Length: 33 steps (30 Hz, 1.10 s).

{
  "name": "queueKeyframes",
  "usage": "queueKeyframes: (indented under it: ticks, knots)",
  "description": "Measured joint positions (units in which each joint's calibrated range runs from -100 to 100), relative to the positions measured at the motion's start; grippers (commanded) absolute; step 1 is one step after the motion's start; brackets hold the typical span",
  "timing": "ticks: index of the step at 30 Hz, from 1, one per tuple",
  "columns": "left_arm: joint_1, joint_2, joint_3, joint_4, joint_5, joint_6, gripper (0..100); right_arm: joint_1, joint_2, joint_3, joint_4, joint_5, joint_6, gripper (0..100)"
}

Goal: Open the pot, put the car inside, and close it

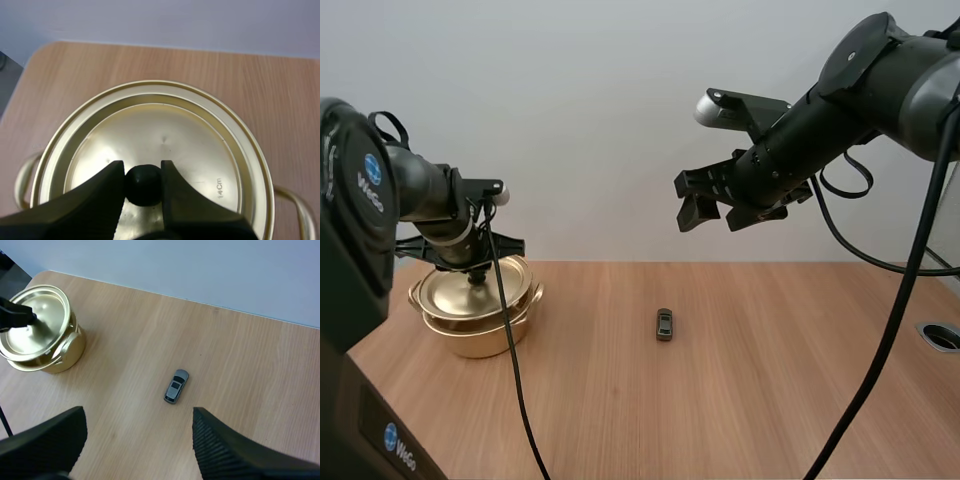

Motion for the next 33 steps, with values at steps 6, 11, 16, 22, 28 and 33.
queueKeyframes:
  ticks: [6,11,16,22,28,33]
  knots:
    - [0.0,-7.58,-9.36,0.0,8.72,0.0,0,0.0,0.25,0.0,-1.82,0.0,-0.36,100]
    - [0.0,-16.37,-19.44,-1.47,21.54,0.18,0,0.0,2.14,0.0,0.61,-2.56,-4.43,100]
    - [0.0,-26.37,-28.27,-5.15,34.55,3.55,0,0.08,8.43,0.0,2.33,0.0,-6.09,100]
    - [0.0,-37.44,-29.79,-9.64,50.46,6.59,0,0.08,19.54,0.0,3.25,-0.16,-9.33,100]
    - [0.0,-49.13,-29.79,-10.29,59.71,6.71,0,0.08,28.96,0.0,4.53,-0.16,-10.07,100]
    - [0.0,-57.05,-29.79,-10.52,59.72,6.71,0,0.08,35.46,0.0,6.18,-0.6,-13.16,100]
